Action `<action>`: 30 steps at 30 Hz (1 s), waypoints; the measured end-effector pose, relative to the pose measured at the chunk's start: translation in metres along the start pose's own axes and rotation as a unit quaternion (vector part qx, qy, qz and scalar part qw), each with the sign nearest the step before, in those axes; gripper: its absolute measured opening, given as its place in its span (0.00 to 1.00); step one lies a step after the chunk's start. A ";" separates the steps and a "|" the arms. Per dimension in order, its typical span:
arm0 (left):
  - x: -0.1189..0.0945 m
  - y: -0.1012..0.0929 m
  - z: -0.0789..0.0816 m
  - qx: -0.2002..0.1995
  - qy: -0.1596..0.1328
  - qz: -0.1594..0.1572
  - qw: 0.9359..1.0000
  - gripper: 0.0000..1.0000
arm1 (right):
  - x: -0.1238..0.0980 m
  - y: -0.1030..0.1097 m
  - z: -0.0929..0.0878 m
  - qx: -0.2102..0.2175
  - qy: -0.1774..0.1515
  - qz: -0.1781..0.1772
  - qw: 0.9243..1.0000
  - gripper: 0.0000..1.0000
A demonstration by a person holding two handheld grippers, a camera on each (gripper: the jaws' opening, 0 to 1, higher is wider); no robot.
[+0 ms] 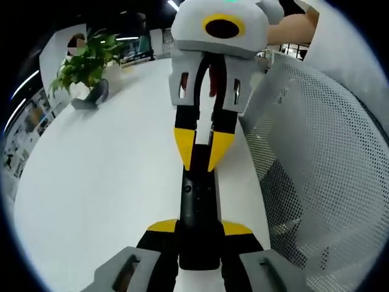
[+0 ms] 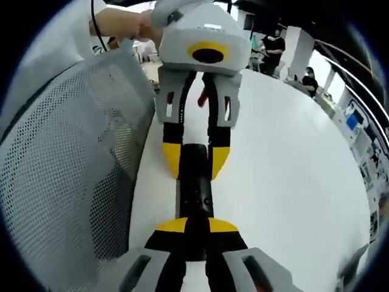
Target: Press the specified remote control buttons in sequence, fully releasing each button before pressing the next.
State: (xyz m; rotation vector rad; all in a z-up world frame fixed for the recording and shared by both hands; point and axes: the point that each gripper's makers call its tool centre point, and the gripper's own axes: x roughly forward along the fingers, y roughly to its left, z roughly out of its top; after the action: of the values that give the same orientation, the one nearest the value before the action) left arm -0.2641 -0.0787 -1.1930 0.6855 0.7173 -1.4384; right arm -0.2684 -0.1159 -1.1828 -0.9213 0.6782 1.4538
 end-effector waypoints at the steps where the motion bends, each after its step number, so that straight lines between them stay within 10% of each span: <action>1: 0.000 0.000 0.000 -0.001 -0.003 0.001 1.000 0.24 | 0.001 0.000 0.001 0.006 0.005 0.005 1.000 0.06; 7: -0.002 0.001 0.000 -0.014 -0.067 0.004 0.998 0.24 | 0.002 -0.003 -0.001 0.085 0.044 0.034 0.995 0.05; 15: -0.001 0.000 0.002 -0.021 -0.081 0.015 0.996 0.24 | 0.002 -0.003 -0.002 0.105 0.059 0.025 0.992 0.05; 21: -0.001 0.000 0.003 -0.022 -0.066 0.017 0.997 0.24 | -0.001 -0.007 0.000 0.185 -0.056 -0.022 0.981 0.05; 30: -0.001 0.000 0.002 -0.017 -0.046 0.015 0.999 0.24 | -0.001 -0.004 0.002 0.093 -0.062 -0.046 0.993 0.05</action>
State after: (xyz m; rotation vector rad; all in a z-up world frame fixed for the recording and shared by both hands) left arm -0.2644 -0.0802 -1.1909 0.5968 0.6559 -1.4181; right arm -0.2648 -0.1142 -1.1810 -0.7038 0.6588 1.3308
